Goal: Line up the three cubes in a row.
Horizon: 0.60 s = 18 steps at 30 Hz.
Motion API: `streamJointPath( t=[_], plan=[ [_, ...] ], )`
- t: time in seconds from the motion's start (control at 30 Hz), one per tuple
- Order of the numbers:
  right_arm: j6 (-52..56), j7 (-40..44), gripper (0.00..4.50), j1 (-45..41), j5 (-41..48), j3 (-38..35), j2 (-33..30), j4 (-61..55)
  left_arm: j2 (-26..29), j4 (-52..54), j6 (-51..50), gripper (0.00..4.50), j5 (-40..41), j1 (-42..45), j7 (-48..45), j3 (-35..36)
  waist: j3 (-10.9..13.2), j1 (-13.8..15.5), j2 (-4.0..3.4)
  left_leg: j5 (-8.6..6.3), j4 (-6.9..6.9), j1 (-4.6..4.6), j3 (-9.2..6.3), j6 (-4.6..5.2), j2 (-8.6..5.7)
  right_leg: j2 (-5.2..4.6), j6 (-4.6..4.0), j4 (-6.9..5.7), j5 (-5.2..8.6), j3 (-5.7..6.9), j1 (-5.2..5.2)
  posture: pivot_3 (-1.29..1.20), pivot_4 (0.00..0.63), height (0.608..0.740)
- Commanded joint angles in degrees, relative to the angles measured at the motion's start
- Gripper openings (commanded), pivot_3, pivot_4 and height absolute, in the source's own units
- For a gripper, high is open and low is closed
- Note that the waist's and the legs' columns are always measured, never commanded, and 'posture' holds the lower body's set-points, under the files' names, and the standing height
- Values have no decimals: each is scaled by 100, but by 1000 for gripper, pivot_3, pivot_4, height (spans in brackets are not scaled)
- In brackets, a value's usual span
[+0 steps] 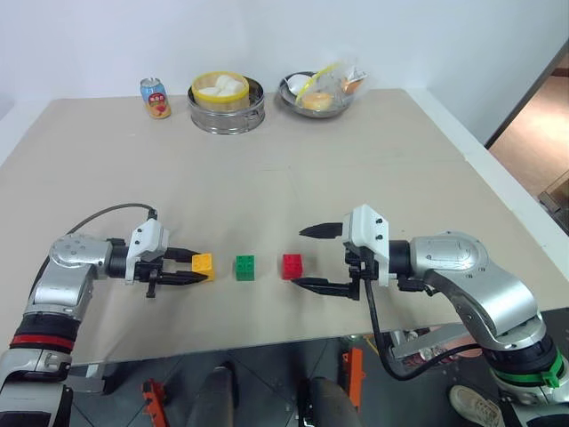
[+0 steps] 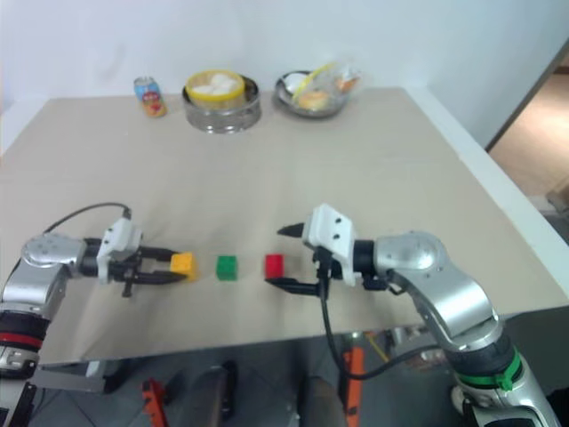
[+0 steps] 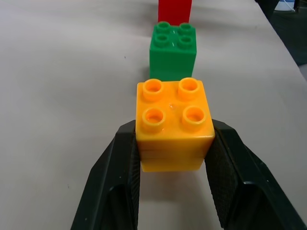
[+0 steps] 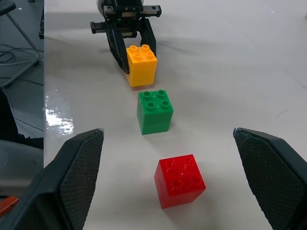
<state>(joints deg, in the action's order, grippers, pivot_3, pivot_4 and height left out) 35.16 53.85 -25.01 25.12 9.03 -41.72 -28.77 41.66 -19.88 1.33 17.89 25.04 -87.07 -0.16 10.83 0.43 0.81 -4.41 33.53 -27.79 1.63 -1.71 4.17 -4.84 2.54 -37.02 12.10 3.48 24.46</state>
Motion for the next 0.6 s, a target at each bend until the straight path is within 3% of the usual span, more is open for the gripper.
streamJointPath(
  t=[0.03,0.43,0.47,0.6],
  plan=[
    [-73,34,4500,3,7,-102,-65,-98,119,-65,142,1309,-40,14,-31,23,0,0,0,0,0,0,0,0,0,0,0,0,0,0,0,0,150,740],
    [-135,35,4500,21,-53,-81,-47,-62,107,-380,236,1309,-213,167,-59,-98,0,0,0,0,0,0,0,-1,1,0,0,0,0,1,2,0,150,740],
    [-138,36,4500,24,-57,-81,-43,-62,105,-381,234,2335,-216,176,-58,-107,0,0,0,0,0,0,0,-1,1,0,0,0,0,1,2,0,150,740],
    [-118,9,4500,49,-24,-108,-9,-69,115,-342,224,3719,-200,210,-34,-117,0,0,0,0,0,0,0,0,1,0,-1,0,-1,1,1,0,150,740]
  ],
)
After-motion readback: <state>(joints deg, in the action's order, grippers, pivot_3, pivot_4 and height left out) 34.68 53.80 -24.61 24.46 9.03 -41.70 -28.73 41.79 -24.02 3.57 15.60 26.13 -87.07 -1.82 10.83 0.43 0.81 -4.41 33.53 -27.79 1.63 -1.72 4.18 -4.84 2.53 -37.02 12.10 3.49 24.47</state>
